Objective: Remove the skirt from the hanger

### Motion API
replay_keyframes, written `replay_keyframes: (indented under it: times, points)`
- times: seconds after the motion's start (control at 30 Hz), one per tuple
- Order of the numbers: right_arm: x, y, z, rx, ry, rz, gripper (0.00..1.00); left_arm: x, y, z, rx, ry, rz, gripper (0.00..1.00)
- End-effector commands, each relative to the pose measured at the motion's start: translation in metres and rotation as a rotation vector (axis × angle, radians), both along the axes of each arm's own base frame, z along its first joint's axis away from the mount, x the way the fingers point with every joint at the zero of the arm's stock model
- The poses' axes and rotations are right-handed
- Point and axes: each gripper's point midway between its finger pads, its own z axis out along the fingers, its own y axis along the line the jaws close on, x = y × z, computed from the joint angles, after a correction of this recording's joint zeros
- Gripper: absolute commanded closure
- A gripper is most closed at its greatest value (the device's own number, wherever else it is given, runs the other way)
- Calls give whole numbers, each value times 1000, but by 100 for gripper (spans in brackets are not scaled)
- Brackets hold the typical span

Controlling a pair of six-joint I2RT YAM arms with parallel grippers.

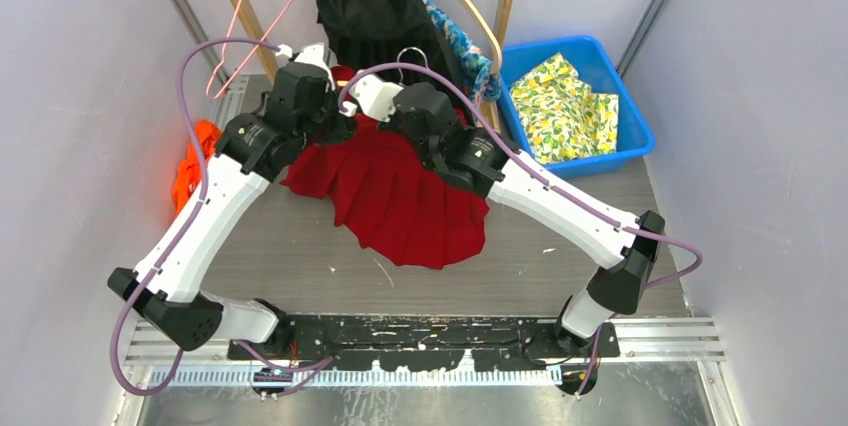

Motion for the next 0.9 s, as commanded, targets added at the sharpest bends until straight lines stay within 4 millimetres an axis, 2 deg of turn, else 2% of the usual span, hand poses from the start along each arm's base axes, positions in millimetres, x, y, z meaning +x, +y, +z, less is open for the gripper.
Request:
replay_keyframes:
  times: [0.0,0.13,0.3,0.37,0.53,0.6,0.73,0.87]
  points:
    - [-2,-6,67,209,-134,-16,99,11,23,25,90,-122,71,100]
    - [-3,-6,65,204,-134,-11,99,9,46,46,167,-198,119,100]
    - [-3,-3,57,200,-114,-8,99,7,77,97,268,-315,202,100]
    - [-3,0,53,214,-96,2,99,10,82,122,276,-365,222,100]
    - [-7,6,37,203,-52,21,99,18,88,164,272,-458,245,100]
    - [-9,6,32,201,-37,22,99,23,88,171,272,-472,244,100]
    - [-12,9,25,202,-12,33,99,34,75,178,244,-483,209,100]
    - [-12,7,8,157,11,23,99,38,65,183,202,-486,174,100]
